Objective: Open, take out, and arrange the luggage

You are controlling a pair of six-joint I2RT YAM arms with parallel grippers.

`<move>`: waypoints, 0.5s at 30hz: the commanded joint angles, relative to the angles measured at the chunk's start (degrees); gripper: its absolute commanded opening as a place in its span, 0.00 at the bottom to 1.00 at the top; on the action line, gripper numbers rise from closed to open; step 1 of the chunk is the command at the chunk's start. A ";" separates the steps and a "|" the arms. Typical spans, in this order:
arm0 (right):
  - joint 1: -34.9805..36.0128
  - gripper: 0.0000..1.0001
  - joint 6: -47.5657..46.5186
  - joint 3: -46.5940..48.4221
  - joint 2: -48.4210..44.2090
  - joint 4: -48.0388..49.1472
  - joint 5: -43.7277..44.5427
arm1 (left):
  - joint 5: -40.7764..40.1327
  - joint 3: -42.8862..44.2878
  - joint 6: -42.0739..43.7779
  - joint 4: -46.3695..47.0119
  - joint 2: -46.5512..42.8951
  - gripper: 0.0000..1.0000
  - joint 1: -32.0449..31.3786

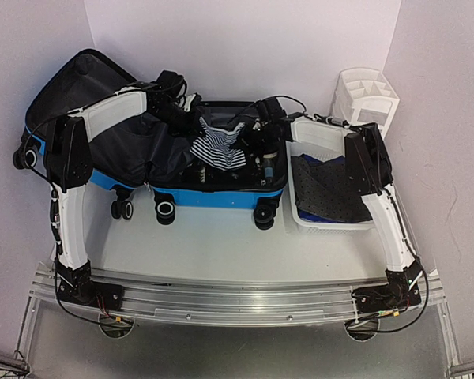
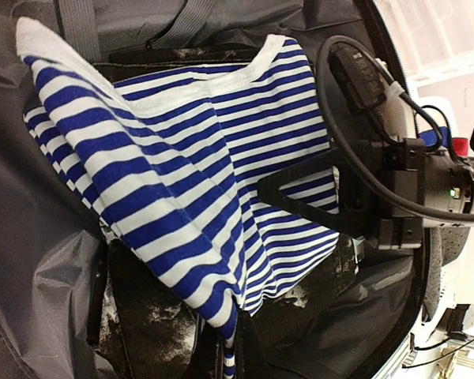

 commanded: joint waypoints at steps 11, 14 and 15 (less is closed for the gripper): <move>-0.76 0.00 -1.66 0.24 -10.99 3.76 2.14 | 3.26 8.29 -1.32 -0.19 -3.62 0.00 0.26; -1.13 0.00 -2.06 -1.06 -12.79 3.67 2.52 | 4.27 9.39 -2.09 0.00 -3.67 0.00 0.19; -1.41 0.00 -2.08 -1.67 -13.51 3.61 2.35 | 4.60 9.75 -2.47 0.10 -3.58 0.00 0.17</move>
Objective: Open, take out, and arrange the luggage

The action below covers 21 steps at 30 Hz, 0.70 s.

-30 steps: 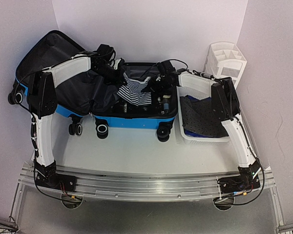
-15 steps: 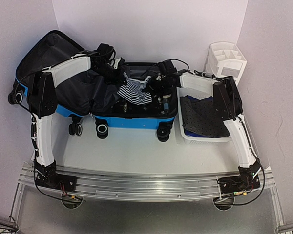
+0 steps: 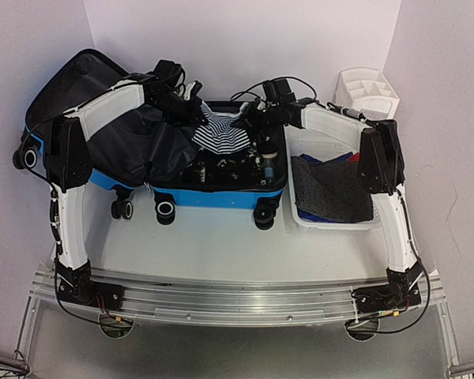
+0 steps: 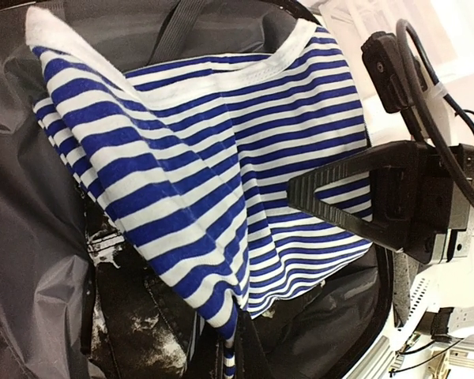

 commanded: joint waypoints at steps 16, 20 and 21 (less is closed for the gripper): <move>-9.92 0.00 -9.30 -26.67 -31.45 -10.21 -1.47 | 3.80 17.75 -5.12 4.37 3.84 0.00 -15.50; -14.64 0.00 -12.58 -35.20 -40.16 -14.93 -3.20 | 3.66 19.91 -7.21 5.98 6.54 0.00 -20.84; -16.04 0.00 -13.63 -37.25 -42.31 -16.79 -3.84 | 3.70 20.01 -7.95 6.46 7.22 0.00 -22.17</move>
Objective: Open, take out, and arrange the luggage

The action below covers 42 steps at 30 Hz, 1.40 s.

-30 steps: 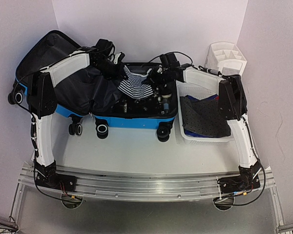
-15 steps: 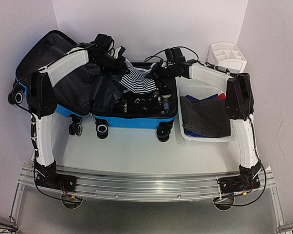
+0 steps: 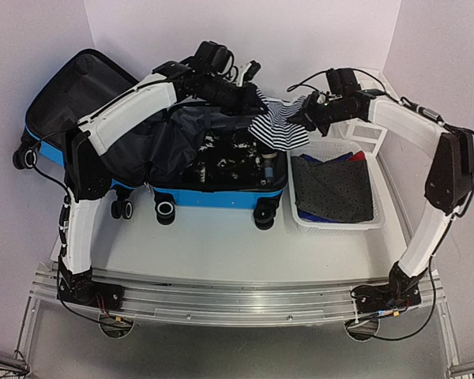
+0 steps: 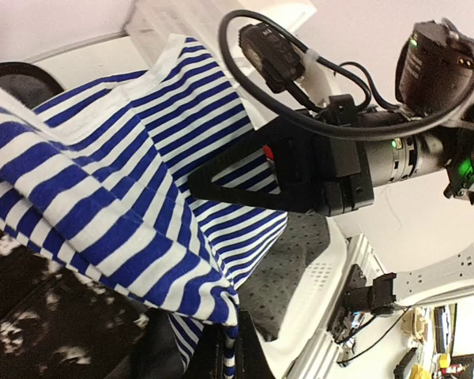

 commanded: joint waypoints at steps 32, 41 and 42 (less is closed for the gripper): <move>-18.41 0.15 -31.41 -15.22 -10.83 -38.39 9.64 | -10.59 -0.83 0.09 2.50 11.64 0.31 -18.15; -18.37 0.40 -30.87 -2.95 -11.84 -47.89 20.31 | -15.64 5.00 12.07 2.03 9.33 0.39 -16.89; -18.30 0.39 -30.15 -1.38 -12.20 -47.99 20.49 | -17.07 5.94 13.22 2.41 9.42 0.38 -16.86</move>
